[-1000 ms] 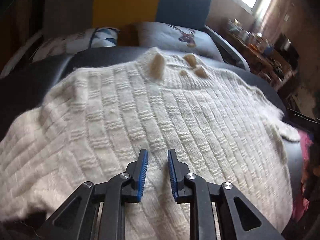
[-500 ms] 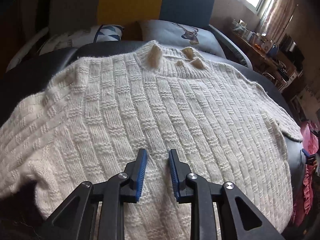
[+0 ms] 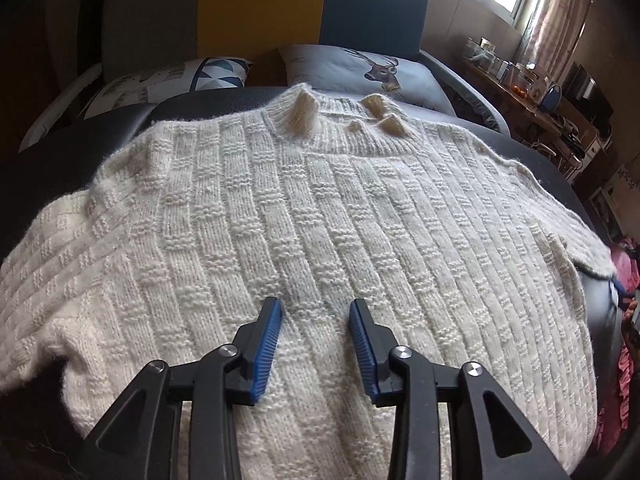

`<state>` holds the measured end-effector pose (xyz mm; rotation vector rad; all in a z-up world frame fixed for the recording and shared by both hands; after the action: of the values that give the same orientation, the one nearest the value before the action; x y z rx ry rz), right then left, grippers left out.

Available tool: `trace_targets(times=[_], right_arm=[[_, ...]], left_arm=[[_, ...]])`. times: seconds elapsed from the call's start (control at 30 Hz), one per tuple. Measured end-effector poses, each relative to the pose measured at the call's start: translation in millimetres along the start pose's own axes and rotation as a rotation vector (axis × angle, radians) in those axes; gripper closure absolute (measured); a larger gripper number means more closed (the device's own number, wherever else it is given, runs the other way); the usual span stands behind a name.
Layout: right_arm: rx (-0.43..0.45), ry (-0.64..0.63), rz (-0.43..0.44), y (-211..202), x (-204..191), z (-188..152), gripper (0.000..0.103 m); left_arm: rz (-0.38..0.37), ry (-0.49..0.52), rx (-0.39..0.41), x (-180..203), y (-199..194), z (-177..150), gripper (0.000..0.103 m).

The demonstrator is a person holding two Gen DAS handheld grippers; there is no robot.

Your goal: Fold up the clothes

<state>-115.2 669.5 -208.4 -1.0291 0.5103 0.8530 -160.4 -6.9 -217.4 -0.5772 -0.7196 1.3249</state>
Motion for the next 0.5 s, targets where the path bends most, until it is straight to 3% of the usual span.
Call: trace_targets(times=[0.07,0.1,0.13,0.2,0.37,0.5], right_arm=[[0.024,0.013,0.002,0.3,0.5,1.5,0.05],[0.03,0.004,-0.011,1.3,0.3,1.5,0.059],[0.03,-0.005,-0.027,3.2,0.7,1.5,0.076],[0.014,-0.014,-0.068,9.5,6.1,1.6,0.097],[-0.013,0.026,-0.033,11.5,9.9,4.4,0.097],[-0.032,0.007,0.09,4.7,-12.6,2.8,0.097]], left_arm=[[-0.005,-0.002,-0.001,0.0,-0.1,-0.1,0.066],[-0.008,-0.007,-0.001,-0.5,-0.1,0.1,0.066],[-0.012,-0.011,0.0,-1.0,0.0,0.3,0.066],[-0.016,-0.017,0.001,-1.5,0.0,0.4,0.066],[-0.018,-0.012,0.005,-1.2,0.4,-0.8,0.065],[-0.024,-0.022,-0.008,-1.5,0.1,0.4,0.065]])
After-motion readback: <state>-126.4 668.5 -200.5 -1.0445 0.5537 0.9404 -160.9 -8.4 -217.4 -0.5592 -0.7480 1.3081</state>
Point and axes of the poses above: each gripper's, at about its wrist camera, not at the fingertips, and y roughly the way its jaws point, x to its right, z to its top, the point moved 6 cm from there along y, roughly the way its jaws point, and after that the axes turned 11 degrees about x, right-handed, at the moved point
